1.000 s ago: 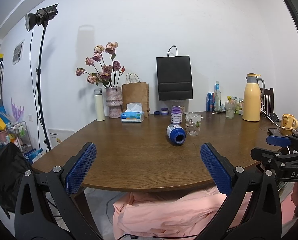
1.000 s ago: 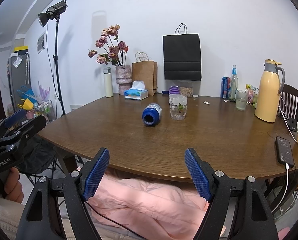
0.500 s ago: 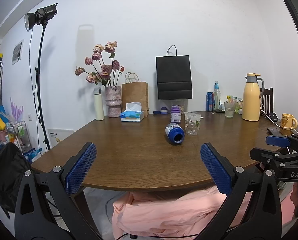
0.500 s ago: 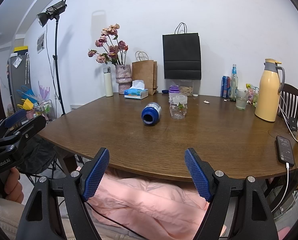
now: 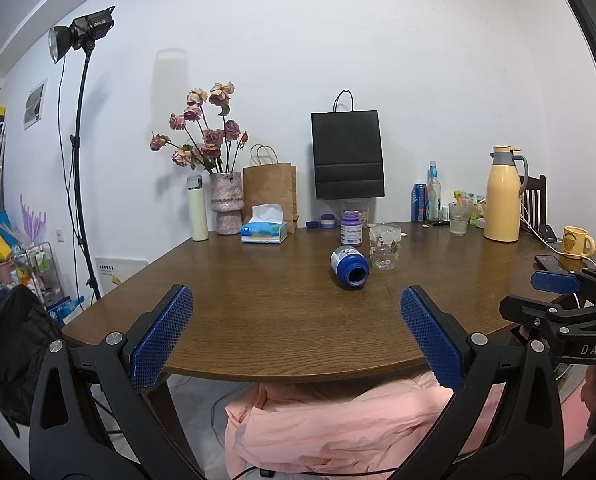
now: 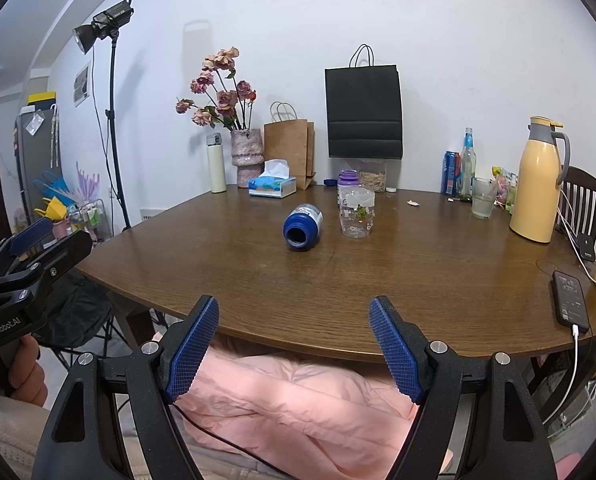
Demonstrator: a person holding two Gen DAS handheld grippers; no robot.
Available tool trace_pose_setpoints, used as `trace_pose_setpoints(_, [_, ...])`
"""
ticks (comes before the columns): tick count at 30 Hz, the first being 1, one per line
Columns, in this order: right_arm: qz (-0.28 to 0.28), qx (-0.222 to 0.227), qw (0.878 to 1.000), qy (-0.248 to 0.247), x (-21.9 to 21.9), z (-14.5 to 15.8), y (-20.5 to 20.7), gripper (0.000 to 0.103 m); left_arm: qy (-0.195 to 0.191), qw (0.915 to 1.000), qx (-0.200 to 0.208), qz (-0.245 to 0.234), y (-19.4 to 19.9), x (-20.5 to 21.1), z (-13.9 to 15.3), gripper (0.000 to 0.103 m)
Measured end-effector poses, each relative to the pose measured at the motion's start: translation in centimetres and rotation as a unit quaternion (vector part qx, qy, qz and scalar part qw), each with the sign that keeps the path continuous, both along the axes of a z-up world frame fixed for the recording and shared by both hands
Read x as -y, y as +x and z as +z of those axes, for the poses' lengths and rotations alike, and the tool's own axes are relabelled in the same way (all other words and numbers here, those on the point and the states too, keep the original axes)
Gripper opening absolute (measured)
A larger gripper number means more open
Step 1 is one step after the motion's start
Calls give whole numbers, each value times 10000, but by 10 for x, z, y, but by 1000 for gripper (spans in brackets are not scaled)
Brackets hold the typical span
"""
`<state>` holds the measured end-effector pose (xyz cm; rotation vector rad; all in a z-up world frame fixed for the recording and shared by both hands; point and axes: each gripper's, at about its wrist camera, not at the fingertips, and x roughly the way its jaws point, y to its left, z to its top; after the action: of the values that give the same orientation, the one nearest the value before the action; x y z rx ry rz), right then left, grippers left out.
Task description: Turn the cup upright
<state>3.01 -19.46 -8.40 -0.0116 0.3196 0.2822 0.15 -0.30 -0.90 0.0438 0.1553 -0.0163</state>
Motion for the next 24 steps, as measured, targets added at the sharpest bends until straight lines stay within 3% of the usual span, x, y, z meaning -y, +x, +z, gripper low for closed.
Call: trace_pose_setpoints(24, [-15,-12,10000,3,-1,-7,1,83,9,10000,24,20,0,-2,2,103])
